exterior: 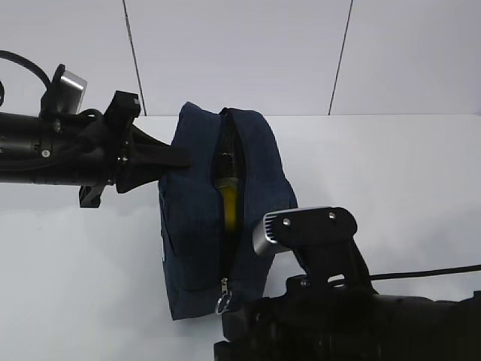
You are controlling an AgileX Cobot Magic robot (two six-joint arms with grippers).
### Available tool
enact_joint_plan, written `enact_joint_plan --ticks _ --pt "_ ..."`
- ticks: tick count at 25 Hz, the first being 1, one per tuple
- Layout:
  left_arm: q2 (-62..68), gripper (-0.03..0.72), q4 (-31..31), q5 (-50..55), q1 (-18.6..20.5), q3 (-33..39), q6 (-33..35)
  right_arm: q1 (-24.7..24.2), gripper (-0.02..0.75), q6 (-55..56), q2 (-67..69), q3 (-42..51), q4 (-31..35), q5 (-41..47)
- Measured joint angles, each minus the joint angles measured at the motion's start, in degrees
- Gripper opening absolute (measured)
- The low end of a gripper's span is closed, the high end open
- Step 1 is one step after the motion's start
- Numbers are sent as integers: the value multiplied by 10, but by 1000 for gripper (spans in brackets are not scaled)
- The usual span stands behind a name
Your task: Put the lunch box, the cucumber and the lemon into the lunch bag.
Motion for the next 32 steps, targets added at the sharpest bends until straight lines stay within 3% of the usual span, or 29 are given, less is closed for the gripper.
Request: enact_joint_plan --ticks 9,17,22,32 --pt "0 -6 -2 3 0 0 0 53 326 14 0 0 -39 -17" --pt "0 -6 -4 2 0 0 0 160 326 99 8 47 -40 -184" --pt "0 -6 -6 -1 0 0 0 169 326 175 49 69 -52 -236" --pt "0 -6 -6 -5 0 0 0 171 326 304 146 59 -166 -370"
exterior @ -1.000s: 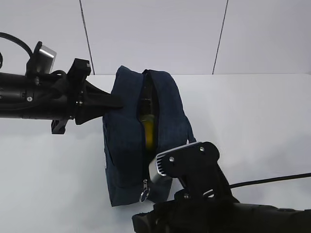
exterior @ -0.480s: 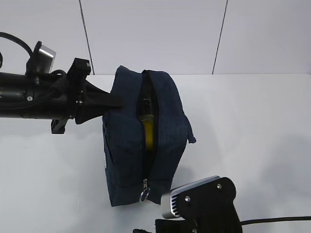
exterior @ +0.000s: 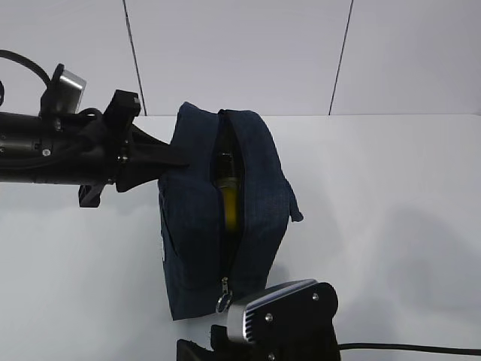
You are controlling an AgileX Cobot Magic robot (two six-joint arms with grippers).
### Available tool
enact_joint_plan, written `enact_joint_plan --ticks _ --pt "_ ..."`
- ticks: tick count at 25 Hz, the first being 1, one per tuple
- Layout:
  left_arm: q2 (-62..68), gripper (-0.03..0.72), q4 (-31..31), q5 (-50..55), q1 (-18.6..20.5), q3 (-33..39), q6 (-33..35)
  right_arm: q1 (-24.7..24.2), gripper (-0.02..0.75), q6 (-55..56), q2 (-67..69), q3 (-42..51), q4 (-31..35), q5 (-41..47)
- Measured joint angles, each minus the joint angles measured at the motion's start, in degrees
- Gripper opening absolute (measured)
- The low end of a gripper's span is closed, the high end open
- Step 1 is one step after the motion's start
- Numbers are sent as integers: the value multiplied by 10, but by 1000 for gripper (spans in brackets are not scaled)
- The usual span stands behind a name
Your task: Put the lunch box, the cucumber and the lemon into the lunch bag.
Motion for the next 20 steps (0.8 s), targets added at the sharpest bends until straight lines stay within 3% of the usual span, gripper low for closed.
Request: enact_joint_plan --ticks 20 --pt "0 -6 3 0 0 0 0 0 335 61 84 -13 -25 -112"
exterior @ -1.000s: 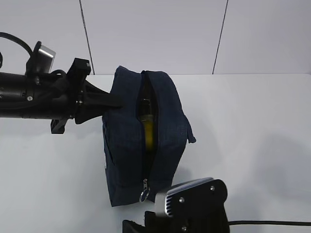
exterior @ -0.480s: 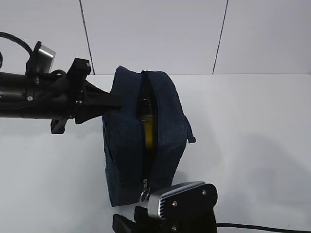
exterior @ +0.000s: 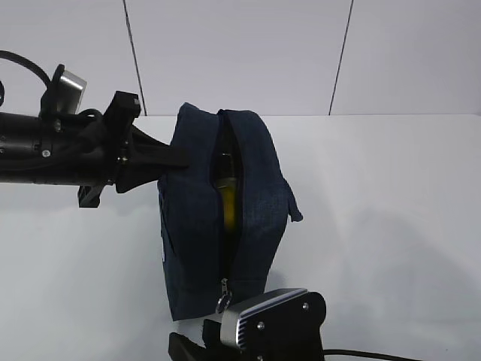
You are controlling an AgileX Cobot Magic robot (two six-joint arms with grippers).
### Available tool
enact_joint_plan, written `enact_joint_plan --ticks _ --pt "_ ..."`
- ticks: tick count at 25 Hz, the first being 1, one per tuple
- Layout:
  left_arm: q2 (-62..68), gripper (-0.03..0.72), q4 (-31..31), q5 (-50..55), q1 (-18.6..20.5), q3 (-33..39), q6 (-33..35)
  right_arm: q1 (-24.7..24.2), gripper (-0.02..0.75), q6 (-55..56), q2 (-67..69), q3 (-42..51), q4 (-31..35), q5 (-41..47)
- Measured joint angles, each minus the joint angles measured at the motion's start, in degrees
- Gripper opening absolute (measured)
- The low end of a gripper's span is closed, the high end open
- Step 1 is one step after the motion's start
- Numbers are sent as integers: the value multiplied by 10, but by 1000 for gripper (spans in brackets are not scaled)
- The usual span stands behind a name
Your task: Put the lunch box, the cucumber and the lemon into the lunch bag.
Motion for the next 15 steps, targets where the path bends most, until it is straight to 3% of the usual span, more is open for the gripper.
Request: enact_joint_plan --ticks 15 --pt "0 -6 5 0 0 0 0 0 351 -2 12 25 45 -19"
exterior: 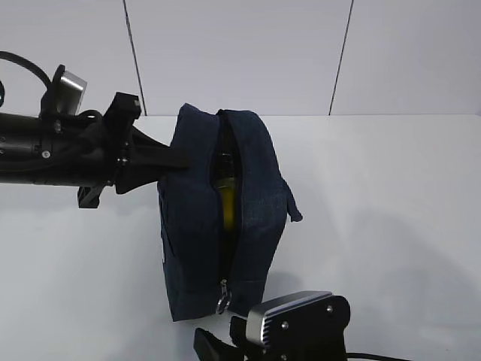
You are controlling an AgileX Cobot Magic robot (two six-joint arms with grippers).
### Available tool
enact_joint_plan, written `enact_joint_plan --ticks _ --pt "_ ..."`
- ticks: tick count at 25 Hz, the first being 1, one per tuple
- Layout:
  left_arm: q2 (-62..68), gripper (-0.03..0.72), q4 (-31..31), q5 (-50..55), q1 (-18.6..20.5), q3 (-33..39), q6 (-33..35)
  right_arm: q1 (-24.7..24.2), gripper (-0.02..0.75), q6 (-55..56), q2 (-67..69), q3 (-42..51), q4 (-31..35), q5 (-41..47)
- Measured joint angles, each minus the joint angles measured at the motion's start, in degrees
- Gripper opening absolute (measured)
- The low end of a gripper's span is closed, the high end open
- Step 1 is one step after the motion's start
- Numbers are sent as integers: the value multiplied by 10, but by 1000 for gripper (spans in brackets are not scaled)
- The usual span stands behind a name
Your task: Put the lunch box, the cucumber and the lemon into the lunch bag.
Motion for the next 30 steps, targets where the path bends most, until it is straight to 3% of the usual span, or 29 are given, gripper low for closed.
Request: enact_joint_plan --ticks 4,7,30 --pt "0 -6 1 0 0 0 0 0 443 -1 1 0 5 -4" --pt "0 -6 2 0 0 0 0 0 470 -1 1 0 28 -9" --pt "0 -6 2 0 0 0 0 -16 476 -53 19 -40 44 20"
